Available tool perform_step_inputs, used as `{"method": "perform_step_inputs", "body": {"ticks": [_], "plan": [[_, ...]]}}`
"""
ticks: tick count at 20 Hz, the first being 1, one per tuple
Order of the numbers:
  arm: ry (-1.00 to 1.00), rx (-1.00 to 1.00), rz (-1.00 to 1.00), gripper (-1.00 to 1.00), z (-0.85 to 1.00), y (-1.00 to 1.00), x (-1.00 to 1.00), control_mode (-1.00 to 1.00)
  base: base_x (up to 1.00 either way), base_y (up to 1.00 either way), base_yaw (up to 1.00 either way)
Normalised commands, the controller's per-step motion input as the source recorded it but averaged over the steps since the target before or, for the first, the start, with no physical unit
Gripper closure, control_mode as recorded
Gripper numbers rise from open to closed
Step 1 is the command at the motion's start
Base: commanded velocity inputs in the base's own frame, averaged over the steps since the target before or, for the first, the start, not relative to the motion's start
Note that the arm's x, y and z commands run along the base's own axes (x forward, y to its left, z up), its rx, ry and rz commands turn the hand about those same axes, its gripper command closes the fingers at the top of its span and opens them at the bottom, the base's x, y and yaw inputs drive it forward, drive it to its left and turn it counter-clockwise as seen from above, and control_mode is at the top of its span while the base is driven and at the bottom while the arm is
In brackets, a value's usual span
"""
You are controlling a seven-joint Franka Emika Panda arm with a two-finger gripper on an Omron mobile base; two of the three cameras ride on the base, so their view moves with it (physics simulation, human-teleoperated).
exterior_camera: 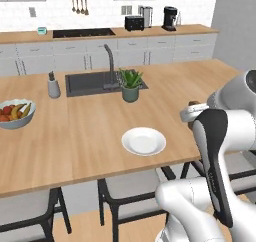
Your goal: Start the toaster. Once the lever pops up, take the bread to the plate on the dining counter.
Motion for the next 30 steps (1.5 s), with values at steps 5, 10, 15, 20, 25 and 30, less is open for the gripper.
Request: {"method": "perform_step_inputs", "body": {"ticks": [5, 10, 15, 20, 25, 30], "plan": [[0.0, 0.0, 0.0, 1.0, 0.0, 0.0, 0.0, 1.0, -0.26, 0.11, 0.05], [0.0, 0.0, 0.0, 1.0, 0.0, 0.0, 0.0, 1.0, -0.5, 0.01, 0.04], [0.0, 0.0, 0.0, 1.0, 0.0, 0.0, 0.0, 1.0, -0.22, 0.22, 0.02], [0.0, 0.0, 0.0, 1.0, 0.0, 0.0, 0.0, 1.0, 0.08, 0.55, 0.0], [0.0, 0.0, 0.0, 1.0, 0.0, 0.0, 0.0, 1.0, 0.26, 0.4, 0.0], [0.0, 0.0, 0.0, 1.0, 0.0, 0.0, 0.0, 1.0, 0.62, 0.08, 0.0]]}}
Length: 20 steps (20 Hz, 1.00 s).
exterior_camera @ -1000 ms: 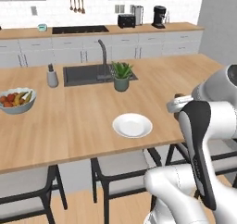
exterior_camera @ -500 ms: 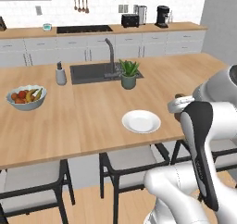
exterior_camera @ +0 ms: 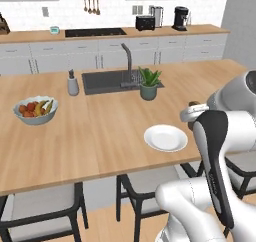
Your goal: Start the toaster. Once the lever pops up, take the bread to the plate on the dining counter.
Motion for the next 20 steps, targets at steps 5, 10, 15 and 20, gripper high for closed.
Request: {"method": "perform_step_inputs", "body": {"ticks": [5, 10, 15, 20], "plan": [[0.0, 0.0, 0.0, 1.0, 0.0, 0.0, 0.0, 1.0, 0.47, 0.0, 0.0], [0.0, 0.01, 0.0, 1.0, -0.02, -0.09, 0.15, -1.0, 0.12, -0.03, 0.0], [0.11, 0.06, 0.13, 1.0, -0.31, -0.3, 0.76, -1.0, 0.0, 0.0, 0.0], [0.13, 0.04, 0.27, 1.0, -0.45, -0.07, 0.8, -1.0, 0.0, 0.0, 0.0]]}}
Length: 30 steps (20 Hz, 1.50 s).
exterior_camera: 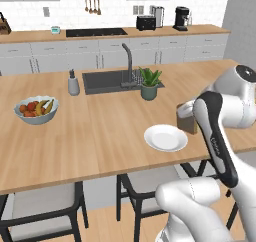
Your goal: Start the toaster. Once the lever pops up, take the bread to the plate on the dining counter.
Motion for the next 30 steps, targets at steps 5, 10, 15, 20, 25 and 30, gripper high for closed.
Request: {"method": "perform_step_inputs", "body": {"ticks": [5, 10, 15, 20, 25, 30], "plan": [[0.11, 0.0, 0.03, 1.0, -0.46, 0.13, 0.54, -1.0, 0.0, 0.0, 0.0], [0.01, 0.08, -0.04, 1.0, -0.53, -0.08, 0.59, -1.0, 0.0, 0.0, 0.0], [0.0, 0.09, -0.03, 1.0, -0.49, -0.11, 0.37, -1.0, 0.0, 0.0, 0.0], [0.0, 0.07, -0.01, 1.0, -0.41, -0.02, 0.32, -1.0, 0.0, 0.0, 0.0], [-0.01, 0.02, 0.0, 1.0, -0.3, -0.02, 0.12, -1.0, 0.0, 0.0, 0.0], [-0.04, 0.0, 0.0, 1.0, -0.27, 0.0, 0.14, -1.0, 0.0, 0.0, 0.0]]}}
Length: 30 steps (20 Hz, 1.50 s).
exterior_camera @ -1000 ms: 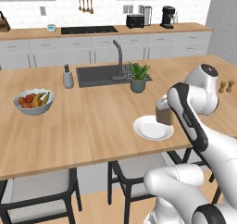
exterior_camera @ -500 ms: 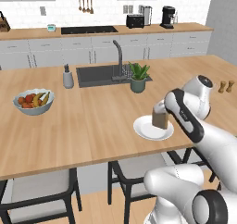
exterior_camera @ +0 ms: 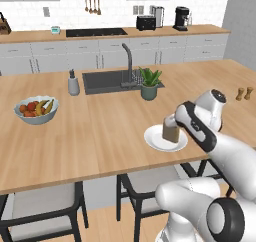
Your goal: Start the toaster. Once the lever pops up, take the bread to the plate on the dining counter.
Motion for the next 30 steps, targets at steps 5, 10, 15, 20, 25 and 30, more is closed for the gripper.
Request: {"method": "perform_step_inputs", "body": {"ticks": [5, 10, 15, 20, 25, 30], "plan": [[-0.07, 0.0, 0.0, 1.0, -0.17, 0.0, 0.13, -1.0, 0.0, 0.0, 0.0], [-0.01, -0.01, 0.0, 1.0, 0.0, 0.0, 0.37, -1.0, 0.0, 0.0, 0.0], [0.03, -0.01, -0.01, 1.0, 0.0, 0.0, 0.12, -1.0, 0.0, 0.0, 0.0], [0.01, 0.0, 0.0, 1.0, -0.09, 0.0, 0.02, -1.0, 0.0, 0.0, 0.0], [0.0, 0.0, 0.0, 1.0, -0.17, 0.0, 0.0, -1.0, 0.0, 0.0, 0.0], [-0.09, 0.0, 0.0, 1.0, -0.08, 0.01, 0.0, -1.0, 0.0, 0.0, 0.0]]}}
